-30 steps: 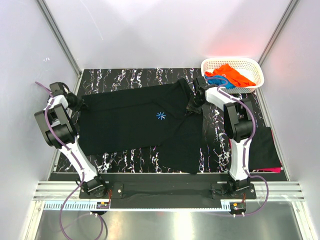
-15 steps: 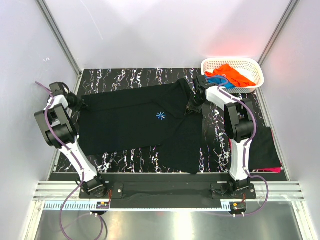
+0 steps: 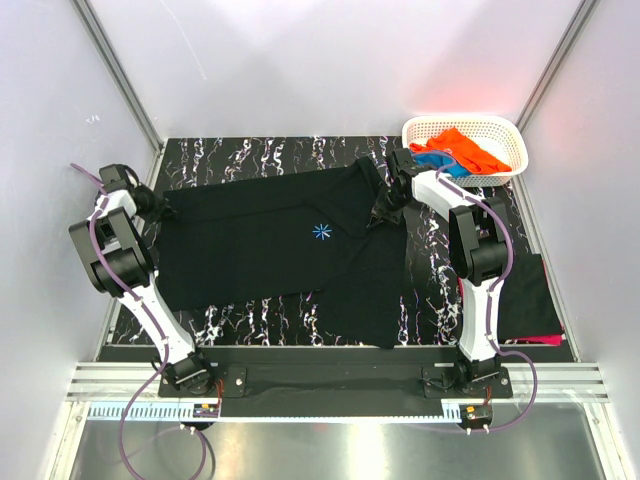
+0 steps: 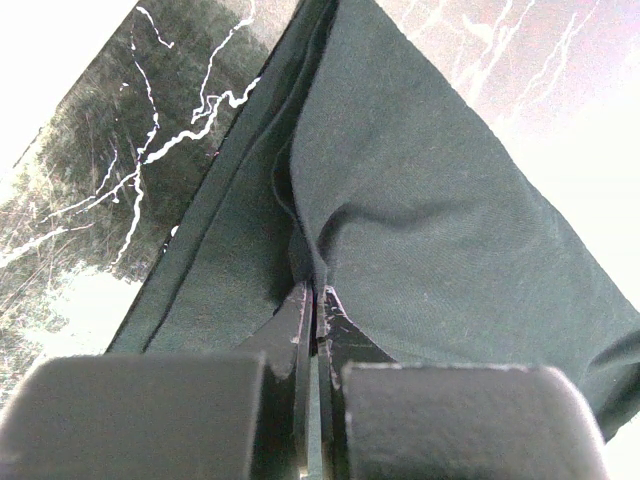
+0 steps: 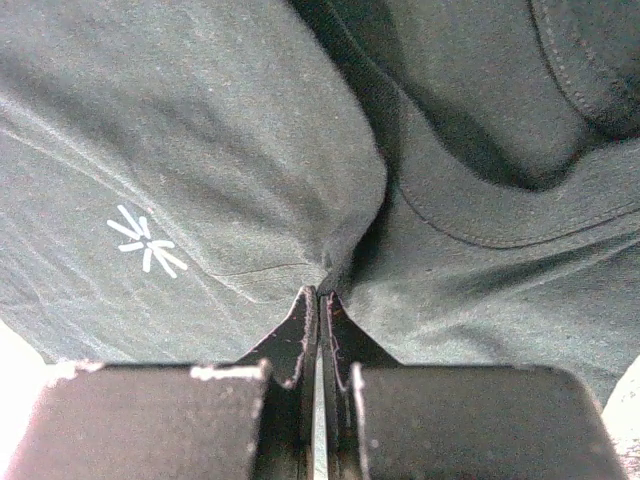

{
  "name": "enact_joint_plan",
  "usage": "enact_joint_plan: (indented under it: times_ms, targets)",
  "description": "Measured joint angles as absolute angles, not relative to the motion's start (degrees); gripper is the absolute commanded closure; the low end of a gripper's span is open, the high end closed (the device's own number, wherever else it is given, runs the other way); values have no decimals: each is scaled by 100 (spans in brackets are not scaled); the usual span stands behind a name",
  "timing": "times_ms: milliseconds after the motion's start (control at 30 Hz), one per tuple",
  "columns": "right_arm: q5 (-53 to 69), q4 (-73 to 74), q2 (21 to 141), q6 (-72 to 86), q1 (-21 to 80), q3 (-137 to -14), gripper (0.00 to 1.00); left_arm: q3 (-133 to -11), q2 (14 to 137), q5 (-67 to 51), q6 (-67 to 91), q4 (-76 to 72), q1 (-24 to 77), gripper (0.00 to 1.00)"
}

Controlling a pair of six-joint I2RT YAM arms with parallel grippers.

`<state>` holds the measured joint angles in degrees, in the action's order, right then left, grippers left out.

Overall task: Fold and stack the t-shirts
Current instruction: Flatten the tshirt out

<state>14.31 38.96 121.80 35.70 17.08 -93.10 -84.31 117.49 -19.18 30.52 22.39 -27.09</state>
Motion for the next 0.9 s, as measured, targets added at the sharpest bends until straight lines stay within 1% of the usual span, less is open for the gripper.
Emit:
enact_joint_plan:
  times_ms: [67, 300, 533, 767, 900]
  targets:
    - [1457, 3911, 12180, 3573, 1708, -9341, 100, -8431, 11749, -1918, 3052, 2239, -2709, 100]
    - [1450, 3933, 12180, 3562, 1708, -9564, 100, -8431, 11749, -1931, 3070, 2239, -2709, 100]
    - [1396, 3752, 12178, 3500, 1603, -10141, 100, -8414, 11559, -2029, 3173, 2250, -2709, 100]
    - [1188, 3070, 12108, 3612, 1216, -11209, 100, -8256, 10606, -2196, 3339, 2246, -2637, 100]
    - [1052, 2735, 11961, 3570, 1057, -11990, 100, -8106, 9741, -2316, 3507, 2204, -2499, 100]
